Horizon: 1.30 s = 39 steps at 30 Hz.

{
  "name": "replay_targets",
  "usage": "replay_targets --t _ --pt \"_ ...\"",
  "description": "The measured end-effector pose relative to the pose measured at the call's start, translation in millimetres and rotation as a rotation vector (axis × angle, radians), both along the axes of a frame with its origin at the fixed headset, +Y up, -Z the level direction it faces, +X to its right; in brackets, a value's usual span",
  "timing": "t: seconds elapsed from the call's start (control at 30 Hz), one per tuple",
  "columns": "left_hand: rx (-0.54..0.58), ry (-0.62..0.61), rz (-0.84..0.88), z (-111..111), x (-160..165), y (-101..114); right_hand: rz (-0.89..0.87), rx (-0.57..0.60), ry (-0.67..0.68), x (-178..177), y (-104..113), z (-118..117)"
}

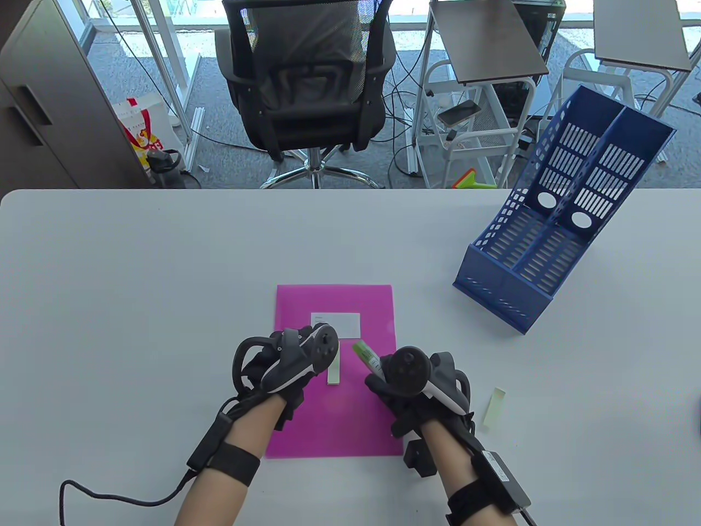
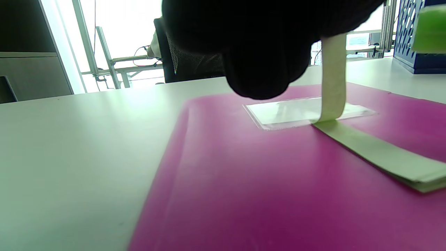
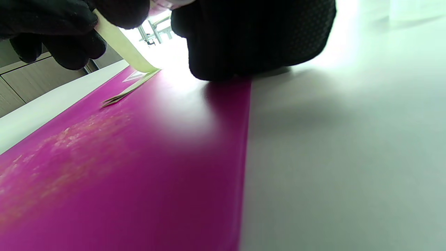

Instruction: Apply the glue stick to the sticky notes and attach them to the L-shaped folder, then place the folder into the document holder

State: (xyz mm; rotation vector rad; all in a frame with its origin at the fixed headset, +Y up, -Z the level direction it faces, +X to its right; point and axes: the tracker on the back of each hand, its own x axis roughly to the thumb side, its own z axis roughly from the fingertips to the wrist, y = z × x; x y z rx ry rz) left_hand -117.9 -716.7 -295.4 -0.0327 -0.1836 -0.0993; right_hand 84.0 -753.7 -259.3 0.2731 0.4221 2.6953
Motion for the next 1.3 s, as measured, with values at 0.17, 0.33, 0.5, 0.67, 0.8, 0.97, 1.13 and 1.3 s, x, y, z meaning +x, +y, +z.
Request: replay_targets --t 0.17,0.33,0.5,0.67,0.8,0.97,1.13,1.3 --pt "-0.010 -0.030 -0.014 4.2 3.3 -8.5 0.008 0.005 -0.002 -0.4 0.1 0.3" --pt "-0.026 -0.064 -0.053 8.3 6.1 -18.6 0.006 0.009 -0.002 0.2 -0.2 0.5" --pt "-0.036 -0.078 -0.047 11.8 8.7 -28.3 0.004 0.010 -0.007 0.8 -0.2 0.4" --pt "-0.045 -0.096 -0.069 13.6 10.6 -29.9 0.009 0.013 -0.007 0.7 -0.1 0.4" --pt "-0.075 -0.140 -0.100 16.5 14.0 -32.9 0.014 0.016 -0.005 0.6 -0.1 0.6" --pt "-0.271 -0.174 -0.104 13.4 17.0 -27.1 0.025 0.018 0.000 0.1 0.0 0.8" --pt "-0.251 -0.058 -0.071 2.4 14.9 -35.3 0.031 0.022 0.003 -0.5 0.0 1.2" --pt "-0.272 -0.032 -0.129 -0.4 18.1 -44.1 0.027 0.022 0.004 -0.6 -0.2 1.3"
